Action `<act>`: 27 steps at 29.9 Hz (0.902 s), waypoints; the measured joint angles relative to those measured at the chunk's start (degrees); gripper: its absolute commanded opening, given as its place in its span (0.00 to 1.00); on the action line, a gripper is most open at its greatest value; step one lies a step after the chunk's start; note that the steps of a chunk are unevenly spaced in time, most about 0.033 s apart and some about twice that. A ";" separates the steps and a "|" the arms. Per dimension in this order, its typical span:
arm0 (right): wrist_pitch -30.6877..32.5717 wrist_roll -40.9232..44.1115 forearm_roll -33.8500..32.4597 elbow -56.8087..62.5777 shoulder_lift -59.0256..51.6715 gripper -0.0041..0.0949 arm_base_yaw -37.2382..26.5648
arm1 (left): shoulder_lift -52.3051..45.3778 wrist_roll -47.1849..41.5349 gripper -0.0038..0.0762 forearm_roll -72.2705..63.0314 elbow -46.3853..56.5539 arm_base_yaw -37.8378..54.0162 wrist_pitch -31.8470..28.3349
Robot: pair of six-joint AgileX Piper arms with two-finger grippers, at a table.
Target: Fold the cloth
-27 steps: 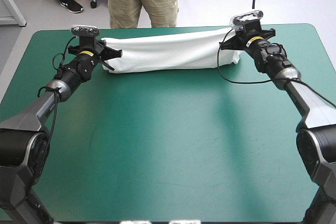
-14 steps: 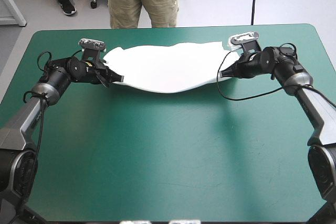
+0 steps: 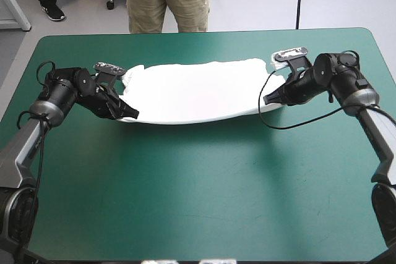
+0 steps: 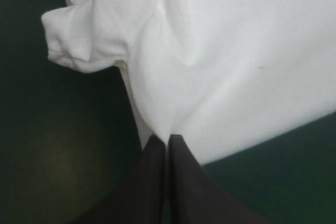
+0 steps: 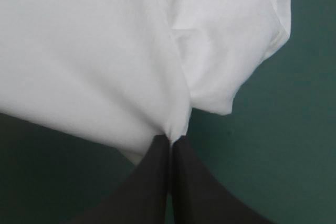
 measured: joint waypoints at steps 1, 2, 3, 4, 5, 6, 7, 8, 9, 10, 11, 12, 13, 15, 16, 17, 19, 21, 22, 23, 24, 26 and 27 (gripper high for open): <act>0.40 0.32 -0.25 0.60 -0.55 0.03 0.00 | -0.67 -0.56 0.04 0.55 0.66 0.00 0.34; 0.65 0.73 -0.44 1.24 -1.21 0.03 0.00 | -1.44 -0.84 0.04 0.99 1.53 0.00 0.55; 0.78 1.12 -0.50 2.52 -2.24 0.03 0.00 | -2.23 -1.06 0.04 1.13 2.66 0.00 0.76; 0.84 1.35 -0.50 3.55 -3.01 0.03 0.00 | -3.07 -1.22 0.04 1.21 3.67 0.00 0.81; 0.84 1.56 -0.50 4.70 -3.87 0.03 0.00 | -3.79 -1.49 0.04 1.24 5.04 0.00 0.87; 0.90 1.74 -0.44 6.47 -5.15 0.03 0.00 | -4.93 -1.91 0.04 1.24 6.47 0.00 0.87; 0.98 1.80 -0.38 7.64 -6.03 0.03 0.00 | -5.70 -2.30 0.04 1.24 7.82 0.00 0.87; 0.98 1.95 -0.32 9.09 -6.90 0.03 0.00 | -6.60 -2.55 0.04 1.24 9.00 0.00 0.87; 0.98 2.17 -0.27 10.48 -8.15 0.03 0.00 | -7.47 -2.95 0.04 1.24 10.05 0.00 0.75; 1.12 2.34 -0.26 11.78 -8.94 0.03 0.00 | -8.11 -3.27 0.04 1.24 11.00 0.00 0.75; 1.12 2.39 -0.22 12.80 -9.88 0.03 0.00 | -8.82 -3.43 0.04 1.18 11.73 0.00 0.74; 1.12 2.42 -0.07 14.34 -10.77 0.03 0.00 | -9.45 -3.62 0.04 1.18 12.60 0.00 0.69; 1.12 2.55 0.01 15.40 -11.58 0.03 0.00 | -9.82 -3.68 0.04 1.14 13.22 0.00 0.69; 1.18 2.57 0.16 17.91 -12.98 0.03 0.00 | -10.32 -3.79 0.04 1.14 14.53 0.00 0.98; 1.18 2.57 0.18 18.88 -13.44 0.03 0.00 | -10.38 -3.79 0.04 1.14 15.02 0.00 1.35; 1.29 2.57 0.23 20.08 -13.91 0.03 0.00 | -10.38 -3.79 0.04 1.07 15.79 0.00 1.60; 1.38 2.57 0.30 22.19 -14.60 0.03 0.00 | -10.38 -3.79 0.04 1.07 17.10 0.00 1.83; 1.29 2.57 0.35 24.45 -14.87 0.03 0.00 | -10.38 -3.79 0.04 1.07 18.55 0.00 1.90; 1.25 2.57 0.48 25.50 -14.87 0.03 0.00 | -10.38 -3.79 0.04 1.07 19.07 0.00 1.90; 1.03 2.57 0.65 26.51 -14.87 0.03 0.00 | -10.38 -3.79 0.04 1.07 19.78 0.00 1.94; 0.75 2.52 0.93 27.47 -14.87 0.03 0.00 | -10.38 -3.79 0.04 1.07 20.19 0.00 1.94; -0.02 2.32 1.77 29.06 -14.87 0.03 0.00 | -10.38 -3.79 0.04 1.07 21.06 0.00 1.84; -0.52 2.25 2.03 29.84 -14.87 0.03 0.00 | -10.38 -3.79 0.04 1.07 21.25 0.00 1.76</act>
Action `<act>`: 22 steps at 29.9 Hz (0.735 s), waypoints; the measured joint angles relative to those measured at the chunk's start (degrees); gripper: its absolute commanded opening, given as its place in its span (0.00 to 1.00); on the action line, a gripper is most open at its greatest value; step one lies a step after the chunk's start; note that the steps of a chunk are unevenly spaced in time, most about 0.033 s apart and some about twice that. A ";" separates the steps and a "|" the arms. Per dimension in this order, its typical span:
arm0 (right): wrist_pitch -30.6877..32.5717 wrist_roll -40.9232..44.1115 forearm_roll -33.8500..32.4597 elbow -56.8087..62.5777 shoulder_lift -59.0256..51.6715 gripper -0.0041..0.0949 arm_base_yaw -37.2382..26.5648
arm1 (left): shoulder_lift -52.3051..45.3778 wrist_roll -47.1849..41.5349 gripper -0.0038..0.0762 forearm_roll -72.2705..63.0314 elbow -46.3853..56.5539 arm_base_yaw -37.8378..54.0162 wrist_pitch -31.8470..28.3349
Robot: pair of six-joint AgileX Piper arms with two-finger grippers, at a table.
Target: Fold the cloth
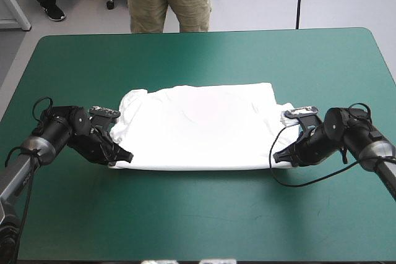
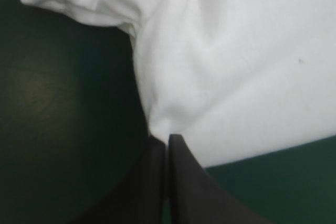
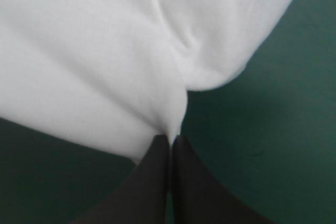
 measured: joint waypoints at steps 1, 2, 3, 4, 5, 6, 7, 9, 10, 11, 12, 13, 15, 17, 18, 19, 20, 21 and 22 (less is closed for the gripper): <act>-0.56 -0.06 0.07 0.62 0.00 0.03 0.00 | 0.00 0.00 0.04 0.00 0.22 0.00 0.00; -0.79 -0.06 0.13 0.97 0.00 0.03 0.00 | 0.00 0.00 0.04 0.00 0.28 0.00 0.00; -1.00 -0.11 0.13 1.06 0.00 0.03 0.00 | -0.02 0.00 0.04 0.00 0.32 0.00 0.00; -1.40 -0.12 0.13 1.11 0.00 0.03 0.00 | -0.02 0.00 0.04 0.00 0.39 0.00 0.00; -1.67 -0.36 0.18 1.11 0.00 0.03 0.00 | -0.02 0.00 0.04 0.00 0.46 0.00 0.00; -1.81 -0.78 0.24 1.11 0.00 0.03 0.00 | -0.02 0.13 0.06 0.00 0.58 0.00 0.07; -1.86 -1.12 0.23 1.11 0.00 0.05 0.00 | -0.02 0.35 0.10 0.00 0.58 0.00 0.30; -1.86 -1.68 0.30 1.11 0.00 0.14 0.00 | -0.02 1.06 0.21 0.00 0.58 0.00 0.83; -1.86 -1.92 0.30 1.11 0.00 0.21 0.00 | -0.02 1.52 0.29 -0.16 0.58 0.00 1.18; -1.86 -2.02 0.30 1.11 0.00 0.28 0.00 | -0.02 2.00 0.36 -0.44 0.58 0.00 1.46; -1.86 -2.06 0.30 1.11 -0.07 0.36 0.00 | -0.02 2.52 0.44 -0.83 0.64 0.00 1.64; -1.86 -2.14 0.25 1.11 -0.22 0.42 0.00 | -0.06 3.20 0.51 -1.58 0.63 0.00 1.72; -1.86 -2.13 0.25 1.11 -1.04 0.53 -0.02 | -0.06 4.57 0.60 -3.89 0.75 0.00 1.77; -1.72 -1.82 0.13 1.00 -2.64 0.56 -0.02 | -0.06 5.23 0.63 -6.21 0.74 0.00 1.77; -1.57 -1.38 -0.14 0.72 -3.73 0.56 -0.02 | -0.06 5.45 0.63 -7.18 0.62 0.00 1.77; -1.34 -0.80 -0.75 0.18 -5.03 0.56 -0.02 | -0.06 5.59 0.63 -7.79 0.43 0.00 1.70; -1.34 -0.05 -1.60 -0.45 -6.20 0.56 -0.02 | -0.19 5.62 0.63 -8.15 0.04 0.00 1.38; -1.41 1.29 -2.98 -1.45 -7.72 0.56 -0.02 | -0.37 5.67 0.63 -8.31 -0.48 0.00 0.53; -1.81 2.96 -4.70 -2.62 -9.23 0.56 -0.02 | -0.66 5.67 0.63 -8.45 -0.97 0.00 -0.48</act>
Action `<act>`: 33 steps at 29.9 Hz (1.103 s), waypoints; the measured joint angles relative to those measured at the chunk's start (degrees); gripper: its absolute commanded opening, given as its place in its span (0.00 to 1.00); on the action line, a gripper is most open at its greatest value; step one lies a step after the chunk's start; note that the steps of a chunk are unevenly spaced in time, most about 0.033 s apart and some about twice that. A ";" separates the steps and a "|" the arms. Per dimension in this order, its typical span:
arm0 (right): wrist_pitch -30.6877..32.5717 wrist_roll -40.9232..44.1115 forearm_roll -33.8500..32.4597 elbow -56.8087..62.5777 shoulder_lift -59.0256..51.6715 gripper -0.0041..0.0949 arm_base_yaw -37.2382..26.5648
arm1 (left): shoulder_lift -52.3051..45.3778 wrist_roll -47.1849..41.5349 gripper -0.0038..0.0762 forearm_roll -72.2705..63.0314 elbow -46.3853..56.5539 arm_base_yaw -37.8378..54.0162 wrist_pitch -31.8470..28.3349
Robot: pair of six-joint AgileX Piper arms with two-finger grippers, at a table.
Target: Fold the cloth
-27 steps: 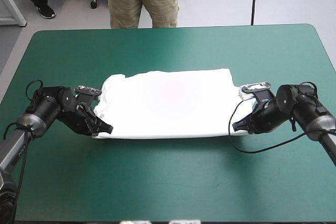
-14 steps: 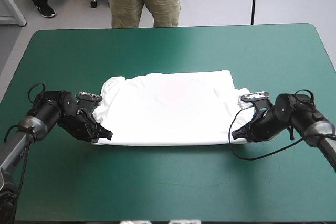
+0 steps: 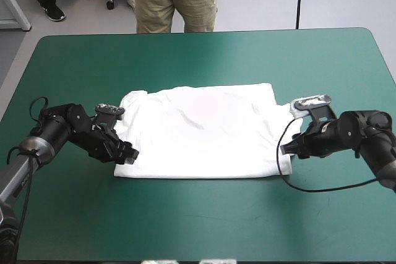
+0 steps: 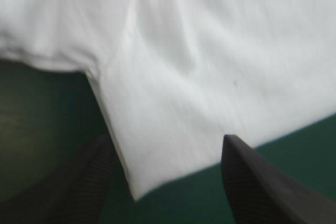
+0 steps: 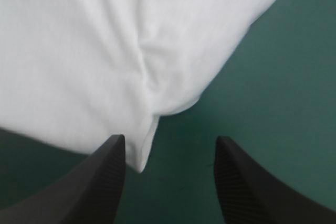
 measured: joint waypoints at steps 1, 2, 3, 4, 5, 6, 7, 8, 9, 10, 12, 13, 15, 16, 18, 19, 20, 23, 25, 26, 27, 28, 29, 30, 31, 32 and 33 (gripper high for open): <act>-0.49 1.36 -1.60 -1.01 -1.32 0.56 0.00 | -0.58 -0.12 0.63 -0.14 -0.76 0.00 -1.51; -1.19 3.04 -3.62 -2.31 -2.16 0.56 0.00 | -0.94 -0.50 0.63 -0.26 -1.63 0.00 -3.24; -1.80 4.64 -5.65 -3.60 -2.84 0.56 -0.05 | -1.31 -0.78 0.63 -0.43 -2.58 0.00 -4.87; -2.16 5.94 -6.99 -4.79 -3.03 0.56 -0.30 | -1.55 -1.11 0.63 -0.55 -3.57 0.00 -6.11; -2.52 6.78 -7.97 -5.78 -2.89 0.56 -0.87 | -1.61 -1.43 0.63 -0.61 -4.48 0.00 -6.87; -2.67 7.25 -8.54 -6.51 -2.32 0.56 -1.52 | -1.61 -1.63 0.63 -0.66 -5.06 0.00 -7.32; -2.80 7.30 -8.60 -6.96 -1.38 0.56 -2.71 | -1.61 -1.84 0.63 -0.66 -5.51 0.00 -7.69; -3.01 7.10 -8.36 -7.13 -0.41 0.56 -3.36 | -1.61 -1.99 0.63 -0.66 -5.69 0.00 -7.74; -3.29 6.45 -7.64 -7.24 1.08 0.56 -4.48 | -1.61 -2.04 0.63 -0.66 -5.80 0.00 -7.74; -3.79 5.24 -6.62 -7.28 2.80 0.56 -5.62 | -1.61 -2.11 0.63 -0.66 -5.79 0.00 -7.69; -5.21 3.06 -4.36 -7.28 6.24 0.56 -7.51 | -1.61 -2.23 0.63 -0.66 -5.81 0.00 -7.69; -6.26 2.19 -3.23 -7.28 8.17 0.56 -8.17 | -1.61 -2.23 0.63 -0.68 -5.81 0.00 -7.74; -8.02 0.91 -1.75 -7.41 11.97 0.56 -8.77 | -1.61 -2.23 0.63 -0.68 -5.86 0.00 -8.10; -8.59 0.57 -1.15 -7.82 13.92 0.56 -8.90 | -1.61 -2.23 0.63 -0.68 -5.86 0.00 -8.35; -9.13 0.18 -0.54 -9.02 17.68 0.56 -8.89 | -1.61 -2.23 0.63 -0.73 -5.87 0.00 -8.79; -9.36 0.15 -0.39 -9.59 19.11 0.56 -8.89 | -1.61 -2.23 0.63 -0.73 -5.87 0.00 -8.92; -9.47 0.15 -0.24 -10.20 20.48 0.56 -8.89 | -1.61 -2.23 0.63 -0.73 -5.87 0.00 -9.04; -9.68 0.03 -0.18 -12.71 24.99 0.56 -8.89 | -1.61 -2.23 0.63 -0.73 -5.87 0.00 -9.46; -9.68 -0.30 0.21 -14.31 27.20 0.56 -8.89 | -1.61 -2.23 0.62 -0.73 -5.87 0.00 -9.76; -9.68 -0.44 0.26 -14.86 28.26 0.56 -8.89 | -1.61 -2.23 0.62 -0.73 -5.87 0.00 -9.89; -9.68 -0.51 0.28 -15.60 29.23 0.56 -8.89 | -1.61 -2.23 0.62 -0.73 -5.87 0.00 -10.01; -9.68 -0.63 0.28 -16.01 30.12 0.55 -8.77 | -1.61 -2.23 0.62 -0.73 -5.87 0.00 -10.06; -9.68 -0.73 0.28 -16.44 30.92 0.54 -8.51 | -1.61 -2.23 0.62 -0.73 -5.87 0.00 -10.18; -9.68 -0.77 0.28 -16.68 31.71 0.53 -8.22 | -1.61 -2.23 0.62 -0.73 -5.87 0.00 -10.27; -9.68 -0.77 0.28 -16.82 32.33 0.49 -7.86 | -1.61 -2.23 0.62 -0.73 -5.87 0.00 -10.32; -9.68 -0.90 0.39 -16.89 33.27 0.44 -7.33 | -1.61 -2.23 0.62 -0.73 -5.87 0.00 -10.32; -9.84 -1.04 0.23 -17.10 33.65 0.40 -6.97 | -1.61 -2.23 0.62 -0.73 -5.87 0.00 -10.32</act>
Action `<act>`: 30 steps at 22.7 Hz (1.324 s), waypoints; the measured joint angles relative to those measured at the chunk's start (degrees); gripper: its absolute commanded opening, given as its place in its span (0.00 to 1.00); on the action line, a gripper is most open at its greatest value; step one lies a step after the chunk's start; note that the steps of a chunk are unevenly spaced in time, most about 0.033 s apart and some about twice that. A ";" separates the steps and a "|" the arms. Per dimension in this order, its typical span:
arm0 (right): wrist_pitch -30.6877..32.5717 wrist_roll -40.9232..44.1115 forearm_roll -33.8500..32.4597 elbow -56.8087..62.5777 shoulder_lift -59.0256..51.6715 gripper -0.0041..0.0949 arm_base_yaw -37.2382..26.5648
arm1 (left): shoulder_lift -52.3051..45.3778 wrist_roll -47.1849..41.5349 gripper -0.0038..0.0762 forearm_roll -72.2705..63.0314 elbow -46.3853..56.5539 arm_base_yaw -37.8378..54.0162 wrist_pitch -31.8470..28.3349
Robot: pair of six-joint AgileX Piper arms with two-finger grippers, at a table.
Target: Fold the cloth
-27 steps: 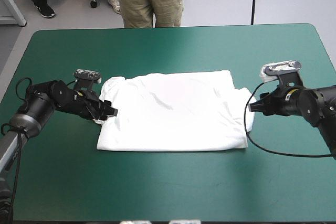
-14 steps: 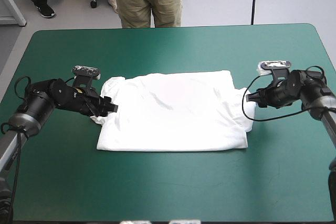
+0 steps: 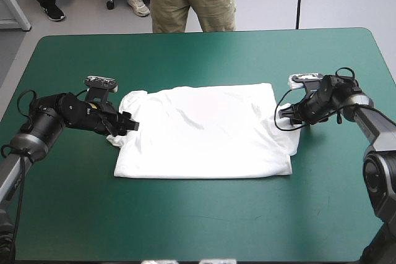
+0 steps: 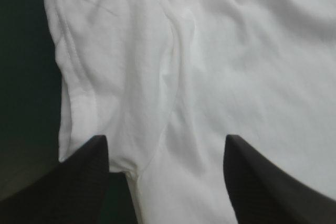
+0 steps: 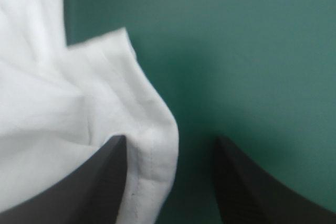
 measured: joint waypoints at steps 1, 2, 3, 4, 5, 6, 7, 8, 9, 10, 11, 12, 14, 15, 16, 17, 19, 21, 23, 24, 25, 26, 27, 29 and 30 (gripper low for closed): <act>0.00 -0.04 -0.10 -0.07 0.16 0.28 0.35 | 0.00 0.00 0.62 0.00 0.00 0.00 -0.07; 0.00 -0.56 -0.23 -0.38 0.44 0.22 0.89 | 0.00 0.00 0.62 0.00 0.00 0.00 -0.07; 0.00 -1.04 -0.23 -0.50 0.56 0.13 1.12 | 0.00 0.00 0.62 0.00 0.00 0.00 -0.14; 0.00 -1.55 0.02 -0.49 0.62 0.04 1.43 | 0.00 0.00 0.62 0.00 0.00 0.00 -0.14; 0.00 -2.02 0.38 -0.51 0.68 0.03 1.67 | 0.00 0.00 0.62 0.00 0.00 0.00 -0.14; 0.00 -2.36 0.74 -0.56 0.67 0.04 1.81 | 0.00 0.00 0.62 0.00 0.00 0.00 -0.14; 0.00 -2.64 1.21 -0.56 0.67 0.04 1.89 | 0.00 0.00 0.62 0.00 0.00 0.00 -0.14; 0.00 -2.93 1.38 -0.56 0.67 0.04 1.94 | 0.00 0.00 0.62 0.00 0.00 0.00 -0.14; -0.11 -3.13 1.53 -0.56 0.60 0.04 1.94 | 0.00 0.00 0.62 0.00 0.00 0.00 -0.14; -0.44 -3.05 1.53 -0.51 0.29 0.04 1.94 | 0.00 0.00 0.62 0.06 0.00 0.00 -0.18; -1.37 -2.16 0.83 -0.31 -0.37 0.04 2.07 | 0.00 0.00 0.62 0.06 0.00 0.00 -0.18; -2.15 -1.74 0.25 -0.18 -0.88 0.04 2.07 | 0.00 0.00 0.62 0.06 0.00 0.00 -0.18; -3.20 -1.31 -0.50 -0.12 -3.88 0.04 2.07 | 0.00 0.00 0.62 0.11 0.00 0.00 -0.18; -2.70 -1.38 -0.44 -0.12 -5.85 0.04 2.07 | 0.00 0.00 0.62 0.11 0.00 0.00 -0.12; -1.35 -1.63 -0.32 -0.12 -7.22 0.04 2.35 | 0.00 0.00 0.62 0.11 0.00 0.00 -0.12; -0.12 -1.79 -0.26 -0.12 -7.97 0.04 2.97 | 0.00 0.00 0.62 0.11 -0.10 0.00 -0.12; 2.64 -2.25 -0.26 -0.12 -8.32 0.04 5.26 | 0.00 0.00 0.62 0.11 -0.65 0.00 0.38; 3.84 -2.45 -0.21 -0.06 -8.32 0.04 9.38 | 0.00 0.00 0.62 0.21 -2.22 0.00 1.25; 3.87 -2.00 -0.21 -0.01 -8.32 0.04 13.77 | 0.00 0.00 0.62 0.80 -4.24 0.00 2.63; 3.76 -1.59 -0.02 -0.01 -8.32 0.04 16.08 | 0.00 0.00 0.62 1.59 -5.00 0.00 3.48; 3.70 -1.34 0.05 -0.01 -8.17 0.04 17.34 | 0.00 0.00 0.62 2.03 -5.44 0.00 3.99; 3.64 -1.01 0.05 -0.01 -7.85 0.04 18.45 | 0.00 -0.07 0.62 2.51 -5.79 0.00 4.45; 3.59 -0.74 0.16 -0.01 -7.35 0.04 19.35 | 0.00 -0.19 0.62 2.87 -5.95 0.00 4.69; 3.59 -0.50 0.16 -0.01 -5.76 0.04 20.73 | -0.06 -0.50 0.62 3.89 -6.02 0.00 5.44; 3.59 -0.45 0.16 -0.01 -4.99 0.04 20.96 | -0.06 -0.63 0.62 4.51 -6.02 0.00 5.77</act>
